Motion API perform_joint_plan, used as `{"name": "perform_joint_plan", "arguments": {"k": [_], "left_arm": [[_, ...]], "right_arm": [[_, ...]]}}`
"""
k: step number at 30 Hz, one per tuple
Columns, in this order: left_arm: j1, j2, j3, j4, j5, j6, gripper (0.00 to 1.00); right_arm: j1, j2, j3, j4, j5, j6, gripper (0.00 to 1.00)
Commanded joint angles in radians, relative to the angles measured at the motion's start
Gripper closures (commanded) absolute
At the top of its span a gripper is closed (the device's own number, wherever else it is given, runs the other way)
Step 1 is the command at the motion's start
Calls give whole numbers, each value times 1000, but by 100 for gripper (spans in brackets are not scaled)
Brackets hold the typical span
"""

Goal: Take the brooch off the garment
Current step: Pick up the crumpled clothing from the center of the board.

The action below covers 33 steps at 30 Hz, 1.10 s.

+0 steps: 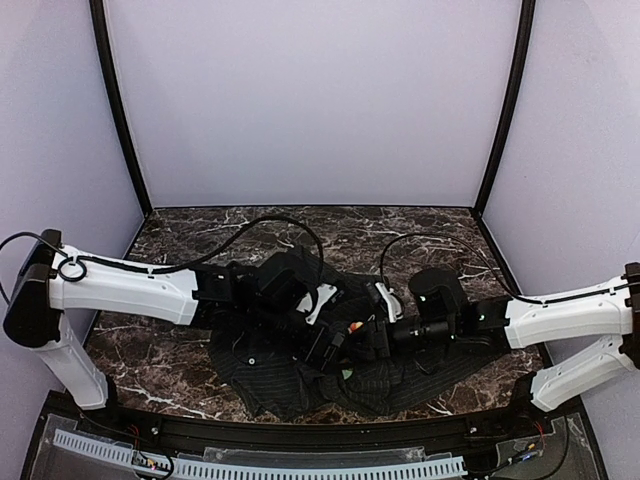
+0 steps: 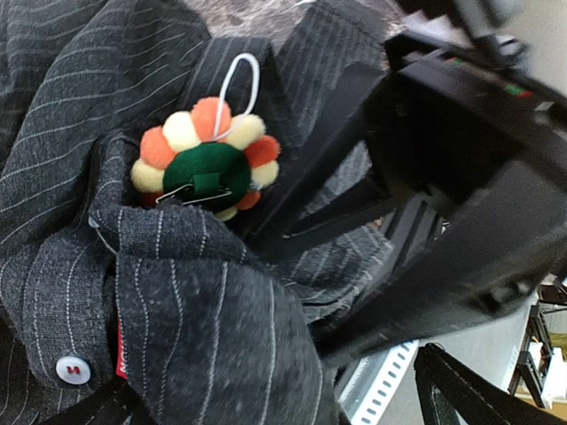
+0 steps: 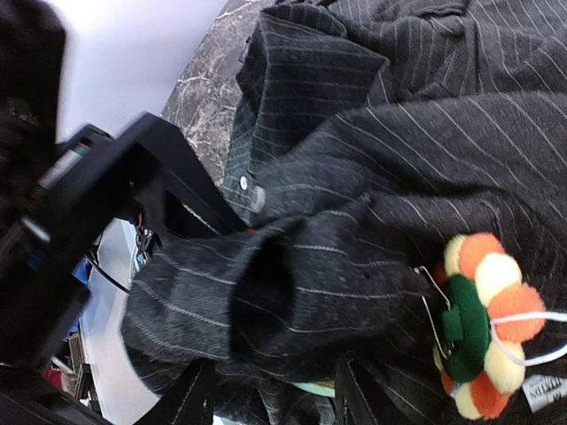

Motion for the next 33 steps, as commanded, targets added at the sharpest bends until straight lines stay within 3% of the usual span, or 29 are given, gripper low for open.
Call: {"name": "perform_joint_plan", "arguments": {"k": [1,3,5,6,8,12,14,21,25,33], "left_arm": [[-6,0,-18,-37,-48,-37,2],[-6,-2,-44,-25,-51,-53,10],[-6,-7,-68,-5,-51,-67,32],[-6,-10,-84,1,-52,-78,47],[-6,-20,-107,24,-53,-91,66],[-5,-65,-152,99,-61,-110,94],[-5,-96,-180,162,-60,-117,99],[-5,-191,-272,421,-13,-106,99],[-5,-197,-264,427,7,-89,99],[-6,-206,-266,422,21,-79,99]], "right_arm": [[12,12,41,75,26,-14,55],[12,-4,44,42,41,-20,55],[12,-27,41,6,57,-17,55],[12,-43,37,-13,66,-8,55],[21,-81,24,-52,92,17,54],[67,-174,-11,-135,169,95,53],[99,-207,-26,-164,197,149,53],[199,-189,-17,-176,273,235,60],[204,-133,13,-143,316,261,67],[204,-130,8,-66,362,342,67]]}}
